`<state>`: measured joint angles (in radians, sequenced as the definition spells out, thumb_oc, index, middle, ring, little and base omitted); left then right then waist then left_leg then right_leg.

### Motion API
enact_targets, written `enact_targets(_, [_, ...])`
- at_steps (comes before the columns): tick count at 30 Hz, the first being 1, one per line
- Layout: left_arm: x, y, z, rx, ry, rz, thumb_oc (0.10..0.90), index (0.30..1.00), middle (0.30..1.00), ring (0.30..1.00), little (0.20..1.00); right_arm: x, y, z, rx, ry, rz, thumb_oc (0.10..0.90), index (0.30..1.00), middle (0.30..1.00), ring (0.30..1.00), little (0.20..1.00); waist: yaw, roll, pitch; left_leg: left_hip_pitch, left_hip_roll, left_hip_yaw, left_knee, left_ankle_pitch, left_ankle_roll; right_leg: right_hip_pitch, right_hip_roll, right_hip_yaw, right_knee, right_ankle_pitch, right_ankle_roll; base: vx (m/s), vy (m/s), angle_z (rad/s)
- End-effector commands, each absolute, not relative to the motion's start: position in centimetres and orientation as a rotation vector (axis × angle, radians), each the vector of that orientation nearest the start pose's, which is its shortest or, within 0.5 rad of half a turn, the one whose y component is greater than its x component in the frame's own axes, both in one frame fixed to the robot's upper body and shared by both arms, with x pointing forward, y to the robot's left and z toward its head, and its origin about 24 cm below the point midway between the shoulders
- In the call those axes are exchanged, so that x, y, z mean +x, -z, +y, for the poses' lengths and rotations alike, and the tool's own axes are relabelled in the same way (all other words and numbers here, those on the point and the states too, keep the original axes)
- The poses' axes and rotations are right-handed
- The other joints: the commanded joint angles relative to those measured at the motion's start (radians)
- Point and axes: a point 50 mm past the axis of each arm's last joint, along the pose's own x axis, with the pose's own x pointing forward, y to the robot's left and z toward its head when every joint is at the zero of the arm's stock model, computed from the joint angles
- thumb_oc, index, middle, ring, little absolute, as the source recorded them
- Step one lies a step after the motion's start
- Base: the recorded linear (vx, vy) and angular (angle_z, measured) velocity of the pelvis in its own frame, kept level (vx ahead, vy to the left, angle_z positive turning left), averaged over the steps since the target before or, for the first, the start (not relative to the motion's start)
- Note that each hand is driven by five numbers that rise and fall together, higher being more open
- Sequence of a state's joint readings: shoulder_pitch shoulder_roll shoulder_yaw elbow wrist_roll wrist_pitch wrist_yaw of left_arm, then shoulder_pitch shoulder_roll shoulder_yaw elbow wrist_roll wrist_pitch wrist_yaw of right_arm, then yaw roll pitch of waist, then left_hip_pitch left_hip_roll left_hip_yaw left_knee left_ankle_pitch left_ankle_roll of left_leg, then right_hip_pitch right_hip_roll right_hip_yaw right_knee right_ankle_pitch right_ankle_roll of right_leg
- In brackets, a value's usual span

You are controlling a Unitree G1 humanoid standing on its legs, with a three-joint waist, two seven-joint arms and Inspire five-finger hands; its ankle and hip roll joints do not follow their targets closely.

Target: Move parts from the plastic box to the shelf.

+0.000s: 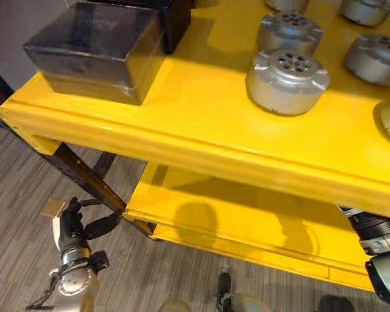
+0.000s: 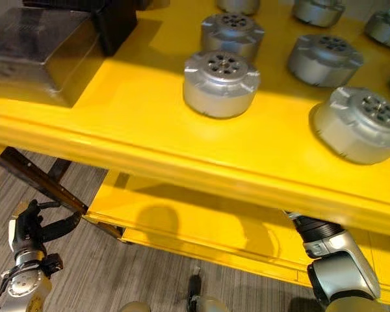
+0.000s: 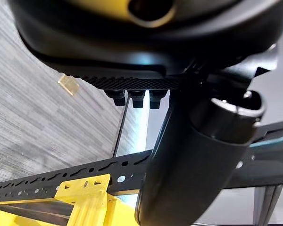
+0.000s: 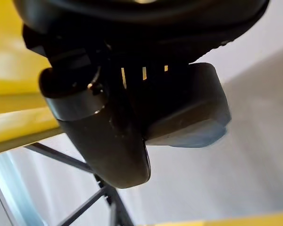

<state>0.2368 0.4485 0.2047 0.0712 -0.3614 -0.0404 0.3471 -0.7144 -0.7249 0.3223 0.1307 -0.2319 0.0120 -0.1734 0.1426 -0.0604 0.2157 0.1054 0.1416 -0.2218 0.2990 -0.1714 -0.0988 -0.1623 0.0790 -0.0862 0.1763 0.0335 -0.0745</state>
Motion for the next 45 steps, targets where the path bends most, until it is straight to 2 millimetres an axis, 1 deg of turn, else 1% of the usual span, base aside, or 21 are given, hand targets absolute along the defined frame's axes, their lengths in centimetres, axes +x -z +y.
enact_targets(1, [23.9,-8.6,22.9,0.118,-0.145,-0.198,0.900,1.000,1.000,1.000,1.000,32.6,-28.0,-16.0,-0.896,0.082,-0.889,0.400,0.300,0.300,0.300,0.300,-0.072,-0.007,-0.165,-0.035,0.091,-0.071,-0.013,0.361,-0.030,0.074,-0.138,0.021,-0.087,-0.022,0.155,0.02,-0.310,-0.31])
enact_targets(2, [23.8,-8.5,22.8,0.111,-0.144,-0.193,0.900,1.000,1.000,1.000,1.000,32.6,-27.7,-16.3,-0.891,0.089,-0.874,0.400,0.300,0.300,0.300,0.300,-0.063,-0.028,-0.139,-0.092,0.087,-0.030,0.080,0.391,-0.002,0.104,-0.134,0.010,-0.102,-0.017,0.131,-0.01,-0.240,-0.33])
enact_targets(4, [23.9,-8.4,22.8,0.107,-0.144,-0.185,0.900,1.000,1.000,1.000,1.000,32.6,-27.1,-16.5,-0.891,0.091,-0.857,0.400,0.300,0.300,0.300,0.300,-0.063,-0.037,-0.133,-0.114,0.080,0.007,0.110,0.362,0.017,0.120,-0.136,0.002,-0.110,-0.028,0.124,0.01,-0.169,-0.16])
enact_targets(6, [24.2,-8.2,22.3,0.103,-0.126,-0.182,0.900,1.000,1.000,1.000,1.000,32.7,-26.4,-16.8,-0.902,0.087,-0.822,0.400,0.300,0.300,0.300,0.300,-0.049,-0.049,-0.115,-0.167,-0.088,0.098,0.031,0.142,0.036,0.135,-0.153,-0.006,-0.121,-0.027,0.137,-0.03,-0.047,0.45])
enact_targets(7, [24.3,-8.6,22.2,0.125,-0.116,-0.199,0.900,1.000,1.000,1.000,1.000,32.5,-25.2,-17.2,-0.883,0.088,-0.790,0.400,0.300,0.300,0.300,0.300,-0.070,-0.032,-0.111,-0.161,-0.120,0.179,-0.034,0.070,0.056,0.115,-0.151,-0.012,-0.096,-0.025,0.154,-0.05,0.061,0.35])
enact_targets(8, [24.3,-8.5,22.2,0.126,-0.116,-0.198,0.900,1.000,1.000,1.000,1.000,32.4,-25.2,-17.3,-0.883,0.088,-0.788,0.400,0.300,0.300,0.300,0.300,-0.068,-0.032,-0.110,-0.154,-0.118,0.180,-0.041,0.071,0.054,0.117,-0.148,-0.011,-0.094,-0.026,0.153,-0.07,0.183,0.27])
enact_targets(9, [24.5,-8.2,21.8,0.131,-0.105,-0.188,0.900,1.000,1.000,1.000,1.000,32.5,-23.9,-16.7,-0.848,0.068,-0.759,0.400,0.300,0.300,0.300,0.300,-0.075,-0.024,-0.117,-0.111,-0.156,0.133,-0.125,0.063,0.068,0.112,-0.154,-0.006,-0.094,-0.016,0.167,0.00,0.134,0.05])
enact_targets(11, [24.4,-8.7,22.0,0.148,-0.104,-0.210,0.900,1.000,1.000,1.000,1.000,32.5,-24.1,-17.3,-0.867,0.080,-0.750,0.400,0.300,0.300,0.300,0.300,-0.090,-0.024,-0.140,-0.075,-0.131,0.154,-0.222,0.085,0.067,0.114,-0.170,-0.021,-0.107,-0.002,0.181,0.01,0.147,-0.15])
enact_targets(14, [24.2,-8.3,22.1,0.140,-0.118,-0.195,0.900,1.000,1.000,1.000,1.000,32.6,-23.7,-17.1,-0.861,0.072,-0.737,0.400,0.300,0.300,0.300,0.300,-0.087,-0.022,-0.148,-0.044,-0.134,0.153,-0.274,0.100,0.076,0.124,-0.177,-0.019,-0.115,0.002,0.183,0.00,0.094,-0.21])
enact_targets(20, [24.2,-8.2,21.9,0.147,-0.105,-0.183,0.900,1.000,1.000,1.000,1.000,32.6,-22.7,-17.0,-0.859,0.058,-0.696,0.400,0.300,0.300,0.300,0.300,-0.072,-0.025,-0.154,-0.033,-0.146,0.164,-0.264,0.090,0.091,0.129,-0.194,-0.003,-0.116,0.017,0.194,-0.05,0.100,-0.10])
enact_targets(24, [24.5,-8.3,21.5,0.156,-0.091,-0.185,0.900,1.000,1.000,1.000,1.000,32.6,-22.5,-17.2,-0.861,0.065,-0.688,0.400,0.300,0.300,0.300,0.300,-0.084,-0.028,-0.150,-0.018,-0.161,0.172,-0.275,0.087,0.109,0.110,-0.201,0.018,-0.096,0.040,0.209,-0.08,0.134,-0.12])
enact_targets(28, [25.0,-8.5,21.1,0.171,-0.065,-0.194,0.900,1.000,1.000,1.000,1.000,32.6,-22.5,-17.2,-0.867,0.076,-0.689,0.400,0.300,0.300,0.300,0.300,-0.099,-0.026,-0.103,-0.005,-0.176,0.197,-0.305,0.113,0.131,0.025,-0.205,0.036,0.029,0.107,0.244,-0.15,0.125,-0.17])
enact_targets(30, [25.2,-8.7,21.2,0.178,-0.070,-0.202,0.900,1.000,1.000,1.000,1.000,32.8,-22.6,-16.9,-0.868,0.070,-0.691,0.400,0.300,0.300,0.300,0.300,-0.089,-0.018,-0.082,-0.025,-0.173,0.215,-0.289,0.122,0.138,0.015,-0.212,0.001,0.111,0.064,0.231,-0.26,0.083,-0.31])
enact_targets(31, [25.4,-9.0,21.3,0.172,-0.071,-0.215,0.900,1.000,1.000,1.000,1.000,32.9,-22.8,-16.5,-0.878,0.054,-0.702,0.400,0.300,0.300,0.300,0.300,-0.078,-0.006,-0.082,-0.057,-0.165,0.229,-0.262,0.126,0.142,0.047,-0.232,-0.024,0.166,0.014,0.200,-0.27,0.041,-0.34])
enact_targets(33, [25.5,-9.3,21.3,0.166,-0.074,-0.225,0.900,1.000,1.000,1.000,1.000,33.1,-23.0,-16.4,-0.885,0.061,-0.707,0.400,0.300,0.300,0.300,0.300,-0.067,-0.001,-0.092,-0.091,-0.160,0.233,-0.239,0.128,0.145,0.085,-0.261,-0.013,0.226,-0.011,0.186,-0.21,-0.039,-0.26])
enact_targets(35, [25.6,-9.7,21.5,0.163,-0.085,-0.242,0.900,1.000,1.000,1.000,1.000,33.5,-23.4,-16.4,-0.900,0.075,-0.707,0.400,0.300,0.300,0.300,0.300,-0.040,-0.002,-0.125,-0.132,-0.149,0.244,-0.222,0.129,0.136,0.156,-0.345,-0.001,0.172,0.018,0.193,-0.15,-0.180,-0.32])
enact_targets(36, [25.6,-9.9,21.7,0.157,-0.094,-0.252,0.900,1.000,1.000,1.000,1.000,33.7,-23.8,-16.6,-0.912,0.089,-0.709,0.400,0.300,0.300,0.300,0.300,-0.026,-0.016,-0.148,-0.156,-0.145,0.249,-0.212,0.128,0.123,0.204,-0.393,0.007,0.098,0.064,0.212,-0.07,-0.174,-0.57])
enact_targets(39, [25.6,-10.0,21.8,0.154,-0.104,-0.260,0.900,1.000,1.000,1.000,1.000,33.8,-24.0,-16.7,-0.924,0.097,-0.709,0.400,0.300,0.300,0.300,0.300,-0.021,-0.028,-0.161,-0.169,-0.146,0.250,-0.206,0.125,0.116,0.233,-0.399,0.023,0.033,0.085,0.226,-0.03,-0.159,-0.41])
enact_targets(40, [25.6,-10.1,22.1,0.148,-0.117,-0.263,0.900,1.000,1.000,1.000,1.000,33.9,-24.3,-17.0,-0.927,0.102,-0.701,0.400,0.300,0.300,0.300,0.300,-0.017,-0.044,-0.175,-0.181,-0.137,0.255,-0.207,0.127,0.101,0.254,-0.386,0.046,-0.052,0.060,0.244,-0.07,-0.244,-0.06])
enact_targets(41, [25.6,-10.2,22.4,0.144,-0.136,-0.265,0.900,1.000,1.000,1.000,1.000,33.9,-24.5,-16.6,-0.914,0.094,-0.716,0.400,0.300,0.300,0.300,0.300,-0.007,-0.053,-0.181,-0.190,-0.122,0.263,-0.208,0.134,0.087,0.264,-0.384,0.026,-0.098,0.028,0.261,-0.07,-0.250,-0.50])
enact_targets(45, [25.4,-10.1,22.6,0.125,-0.153,-0.262,0.900,1.000,1.000,1.000,1.000,33.8,-24.7,-16.2,-0.905,0.070,-0.728,0.400,0.300,0.300,0.300,0.300,-0.006,-0.052,-0.186,-0.191,-0.077,0.254,-0.235,0.173,0.051,0.272,-0.344,0.007,-0.147,-0.013,0.252,-0.07,-0.218,-0.76])
